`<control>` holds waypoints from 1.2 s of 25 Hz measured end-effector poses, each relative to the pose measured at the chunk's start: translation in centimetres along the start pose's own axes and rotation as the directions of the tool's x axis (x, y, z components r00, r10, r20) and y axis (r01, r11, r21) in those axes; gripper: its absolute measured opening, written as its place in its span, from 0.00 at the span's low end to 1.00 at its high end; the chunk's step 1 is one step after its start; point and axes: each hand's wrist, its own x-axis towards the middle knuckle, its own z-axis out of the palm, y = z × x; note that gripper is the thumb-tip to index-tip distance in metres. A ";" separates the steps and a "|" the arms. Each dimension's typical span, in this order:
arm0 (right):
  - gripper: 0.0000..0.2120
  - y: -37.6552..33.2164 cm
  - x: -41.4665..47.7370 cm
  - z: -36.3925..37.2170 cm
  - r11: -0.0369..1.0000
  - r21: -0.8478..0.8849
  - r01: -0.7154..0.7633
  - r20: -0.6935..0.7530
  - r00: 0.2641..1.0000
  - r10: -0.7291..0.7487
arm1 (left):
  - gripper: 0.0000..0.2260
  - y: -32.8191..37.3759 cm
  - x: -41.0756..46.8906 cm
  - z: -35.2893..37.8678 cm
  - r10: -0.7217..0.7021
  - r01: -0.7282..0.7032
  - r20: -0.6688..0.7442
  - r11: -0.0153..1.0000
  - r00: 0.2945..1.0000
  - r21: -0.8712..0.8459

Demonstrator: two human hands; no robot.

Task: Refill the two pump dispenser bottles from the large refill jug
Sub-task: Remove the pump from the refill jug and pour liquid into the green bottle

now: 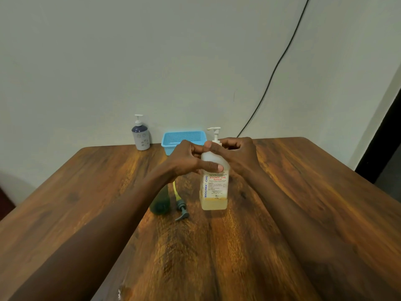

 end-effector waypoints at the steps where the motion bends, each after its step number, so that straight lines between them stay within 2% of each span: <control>1: 0.15 0.2 0.1 0.2 1.000 -0.019 0.020 0.009 1.000 -0.019 | 0.17 0.0 -0.1 0.0 0.004 -0.004 0.005 1.000 1.000 -0.001; 3: 0.13 0.4 0.1 0.3 0.994 -0.071 0.081 0.034 0.996 -0.079 | 0.15 -0.2 -0.3 0.0 0.013 -0.013 0.027 1.000 1.000 0.000; 5: 0.11 0.8 0.3 0.2 0.992 -0.040 0.116 0.112 0.988 -0.111 | 0.14 -0.5 -0.6 -0.3 0.018 -0.017 0.064 1.000 0.998 -0.018; 7: 0.11 0.8 0.4 -0.2 0.996 0.062 0.068 0.213 0.974 -0.080 | 0.14 -0.8 -0.8 -0.5 0.028 -0.026 0.093 0.999 0.995 -0.030; 10: 0.09 0.4 0.2 -0.7 0.985 0.166 -0.051 0.344 0.939 -0.009 | 0.15 -0.9 -0.9 -0.4 0.008 -0.007 0.056 1.000 0.998 -0.027; 12: 0.08 -0.3 -0.2 -0.3 0.998 0.032 0.045 0.275 0.960 -0.052 | 0.17 -0.9 -1.0 -0.2 0.011 -0.011 0.006 1.000 1.000 0.004; 14: 0.15 -0.3 -0.5 0.3 0.975 -0.168 0.146 0.081 0.988 -0.134 | 0.17 -0.9 -0.8 0.0 0.039 -0.036 -0.041 0.997 0.998 0.068; 16: 0.19 -0.1 -0.5 0.4 0.968 -0.208 0.139 -0.017 0.989 -0.146 | 0.17 -0.8 -0.6 0.1 0.049 -0.042 -0.065 0.993 0.997 0.111; 19: 0.11 0.4 -0.3 0.0 0.984 -0.113 0.135 0.077 0.989 -0.127 | 0.19 -0.9 -0.4 0.0 0.025 -0.017 -0.064 0.992 0.998 0.121; 22: 0.18 0.4 -0.2 -0.1 0.998 0.055 -0.026 0.253 0.967 0.011 | 0.20 -1.2 -0.2 -0.2 0.005 0.002 -0.065 0.994 0.998 0.114; 23: 0.21 0.4 -0.3 0.0 0.998 0.048 -0.028 0.266 0.964 0.015 | 0.19 -1.2 -0.1 -0.1 0.005 0.003 -0.070 0.994 0.998 0.111; 25: 0.24 0.3 -0.6 0.4 0.992 -0.108 0.070 0.132 0.990 -0.055 | 0.17 -1.2 0.0 0.1 0.017 -0.006 -0.087 0.993 0.996 0.121; 27: 0.23 0.3 -0.8 0.6 0.967 -0.243 0.074 -0.098 0.990 -0.100 | 0.19 -1.2 0.2 0.3 0.020 -0.005 -0.100 0.989 0.995 0.145; 28: 0.22 0.5 -0.7 0.7 0.963 -0.260 0.067 -0.151 0.983 -0.109 | 0.21 -1.2 0.2 0.3 0.020 -0.004 -0.102 0.988 0.995 0.157; 30: 0.17 0.8 -0.3 0.6 0.960 -0.264 0.098 -0.120 0.984 -0.133 | 0.22 -1.4 0.4 0.3 0.016 0.000 -0.097 0.986 0.995 0.167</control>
